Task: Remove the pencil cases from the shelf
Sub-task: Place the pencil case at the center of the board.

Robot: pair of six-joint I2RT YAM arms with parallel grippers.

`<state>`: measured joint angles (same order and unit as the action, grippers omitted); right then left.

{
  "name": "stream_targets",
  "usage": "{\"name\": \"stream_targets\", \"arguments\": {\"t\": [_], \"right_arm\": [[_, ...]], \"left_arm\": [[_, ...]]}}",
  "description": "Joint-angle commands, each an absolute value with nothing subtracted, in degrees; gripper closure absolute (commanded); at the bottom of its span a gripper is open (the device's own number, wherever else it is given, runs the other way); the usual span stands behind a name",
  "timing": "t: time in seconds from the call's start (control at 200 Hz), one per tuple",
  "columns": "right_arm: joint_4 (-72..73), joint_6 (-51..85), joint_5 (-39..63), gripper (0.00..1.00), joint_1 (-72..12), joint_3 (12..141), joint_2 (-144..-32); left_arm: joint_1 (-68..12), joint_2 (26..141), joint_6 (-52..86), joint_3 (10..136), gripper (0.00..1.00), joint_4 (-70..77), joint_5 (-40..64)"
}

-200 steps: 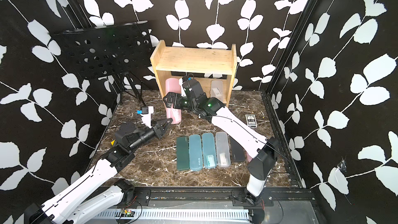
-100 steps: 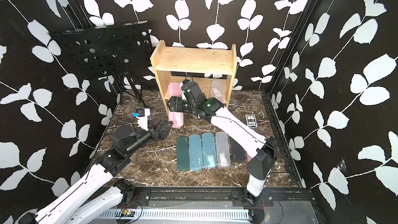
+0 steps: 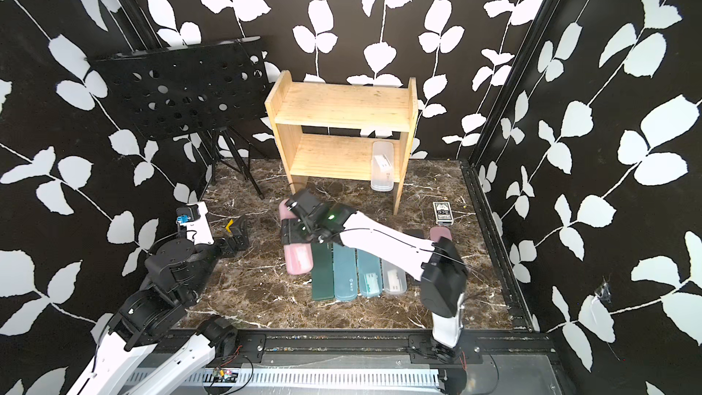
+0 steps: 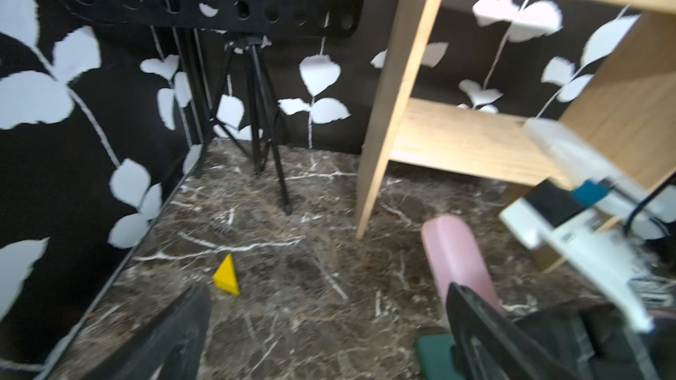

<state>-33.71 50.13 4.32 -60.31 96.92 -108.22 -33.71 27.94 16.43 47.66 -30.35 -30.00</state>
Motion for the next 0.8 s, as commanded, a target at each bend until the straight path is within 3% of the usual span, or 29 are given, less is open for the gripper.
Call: {"name": "stream_targets", "arguments": {"t": [0.0,0.795], "right_arm": [[-33.9,54.0,1.3,0.27,-62.2,101.8,-112.3],[-45.4,59.2,-6.4,0.23,-64.4,114.1,-130.1]], "left_arm": [[-33.9,29.0,15.6,48.4,0.01,-35.4,-33.3],[-33.8,28.9,20.9,40.1,0.01,-33.5,-23.6]]}}
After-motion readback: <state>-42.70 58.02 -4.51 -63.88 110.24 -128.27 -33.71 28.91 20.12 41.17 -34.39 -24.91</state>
